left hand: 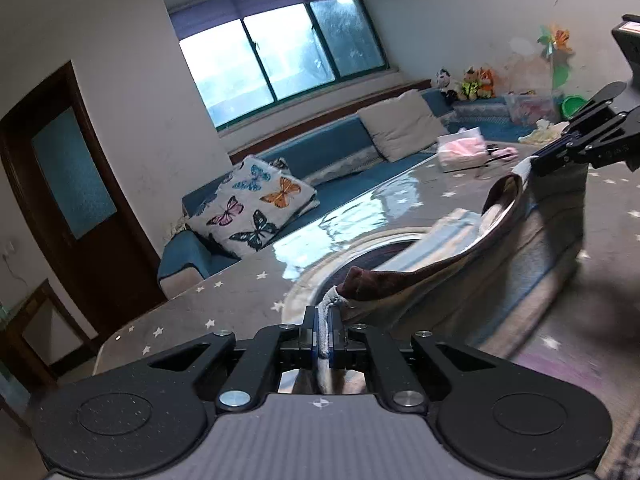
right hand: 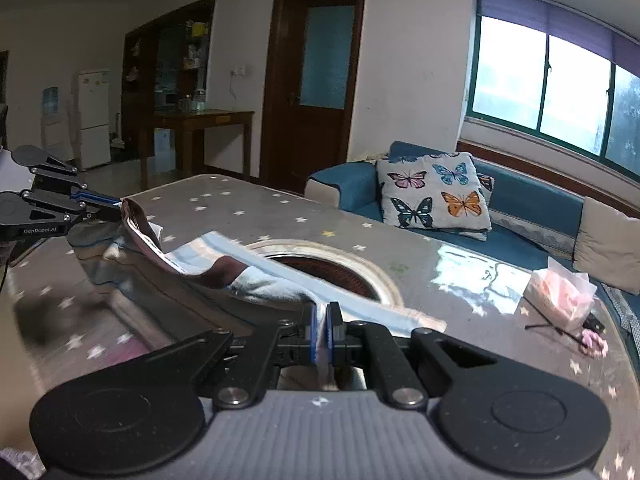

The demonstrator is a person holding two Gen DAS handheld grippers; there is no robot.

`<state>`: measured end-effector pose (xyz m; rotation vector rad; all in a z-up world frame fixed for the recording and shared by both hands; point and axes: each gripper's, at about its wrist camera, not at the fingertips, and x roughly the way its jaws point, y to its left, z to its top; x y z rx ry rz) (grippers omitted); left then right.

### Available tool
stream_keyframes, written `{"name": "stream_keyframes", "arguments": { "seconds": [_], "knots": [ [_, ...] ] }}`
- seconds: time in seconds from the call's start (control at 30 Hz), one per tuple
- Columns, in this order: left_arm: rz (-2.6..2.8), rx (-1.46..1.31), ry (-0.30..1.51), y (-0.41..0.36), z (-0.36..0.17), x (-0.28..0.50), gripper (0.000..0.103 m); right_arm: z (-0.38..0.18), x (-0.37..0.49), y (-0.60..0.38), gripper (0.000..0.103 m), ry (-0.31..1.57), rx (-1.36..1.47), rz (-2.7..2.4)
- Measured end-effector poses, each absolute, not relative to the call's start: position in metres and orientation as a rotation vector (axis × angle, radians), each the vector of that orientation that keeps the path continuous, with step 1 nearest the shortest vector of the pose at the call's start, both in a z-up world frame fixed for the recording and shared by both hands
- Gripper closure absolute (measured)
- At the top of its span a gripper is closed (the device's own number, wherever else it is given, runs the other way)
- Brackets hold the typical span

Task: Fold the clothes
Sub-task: 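Lift the collar with both grippers and fold it over toward the hem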

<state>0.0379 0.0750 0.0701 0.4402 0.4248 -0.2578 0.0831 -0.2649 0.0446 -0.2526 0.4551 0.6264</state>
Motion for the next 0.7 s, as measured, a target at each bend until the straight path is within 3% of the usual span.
{"name": "stream_keyframes", "arguments": {
  "seconds": [0.27,0.7],
  "knots": [
    [-0.238,0.455,0.508,0.082,0.051,0.140,0.098,0.030,0.174,-0.236,0.099,0.521,-0.264,0.589],
    [-0.131,0.370,0.718,0.092,-0.020,0.246,0.095,-0.059,0.295,-0.216,0.097,0.747,-0.138,0.456]
  ]
}}
